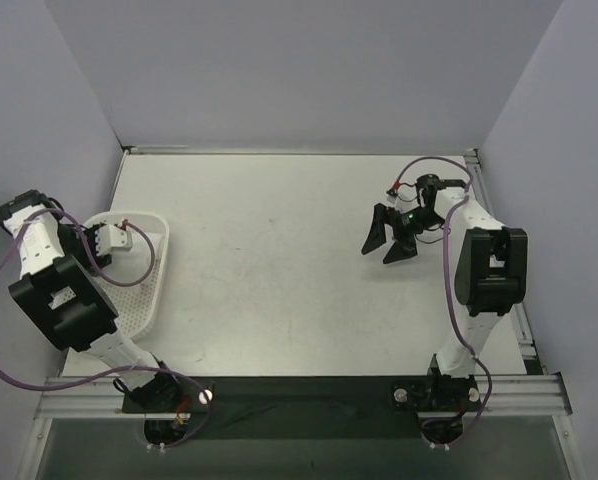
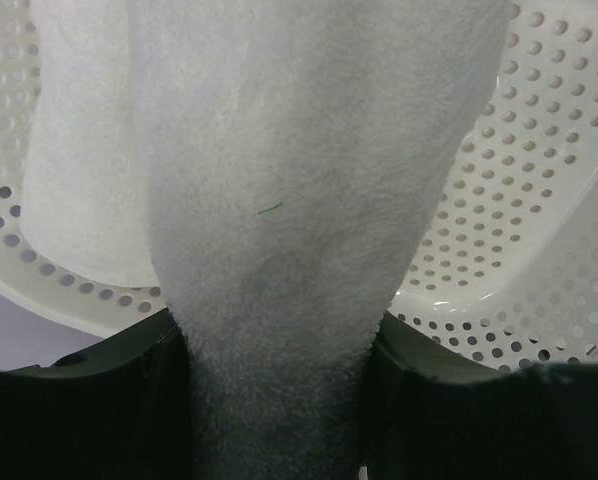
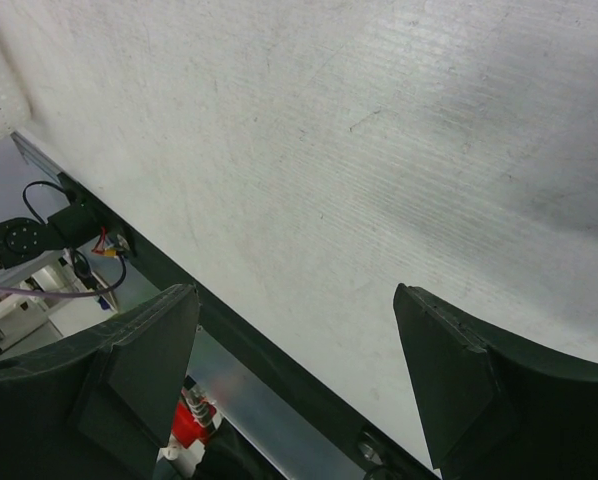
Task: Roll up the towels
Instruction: Place the rolled towel into the container
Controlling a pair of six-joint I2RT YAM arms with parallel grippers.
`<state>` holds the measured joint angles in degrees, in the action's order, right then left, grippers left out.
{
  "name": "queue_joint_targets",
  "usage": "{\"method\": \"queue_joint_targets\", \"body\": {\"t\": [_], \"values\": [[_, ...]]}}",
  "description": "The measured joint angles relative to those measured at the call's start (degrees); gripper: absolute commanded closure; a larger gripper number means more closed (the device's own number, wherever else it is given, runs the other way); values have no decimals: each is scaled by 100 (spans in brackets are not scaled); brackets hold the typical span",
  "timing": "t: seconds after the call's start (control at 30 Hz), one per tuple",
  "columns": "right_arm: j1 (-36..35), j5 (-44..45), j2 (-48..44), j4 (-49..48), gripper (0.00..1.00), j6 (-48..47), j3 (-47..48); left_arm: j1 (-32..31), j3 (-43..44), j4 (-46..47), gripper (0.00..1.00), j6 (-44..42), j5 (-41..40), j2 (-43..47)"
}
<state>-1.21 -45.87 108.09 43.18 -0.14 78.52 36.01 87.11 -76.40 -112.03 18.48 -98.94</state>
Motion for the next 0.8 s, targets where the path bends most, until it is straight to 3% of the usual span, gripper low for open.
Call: {"method": "queue_joint_targets", "body": {"t": [0.27,0.8], "values": [[-72,173,2,22,19,-17,0,-83,-363,4,100,-63,-177,-210],[-380,560,85,76,18,-120,0,-284,-35,-103,93,-94,-22,-1360]]}}
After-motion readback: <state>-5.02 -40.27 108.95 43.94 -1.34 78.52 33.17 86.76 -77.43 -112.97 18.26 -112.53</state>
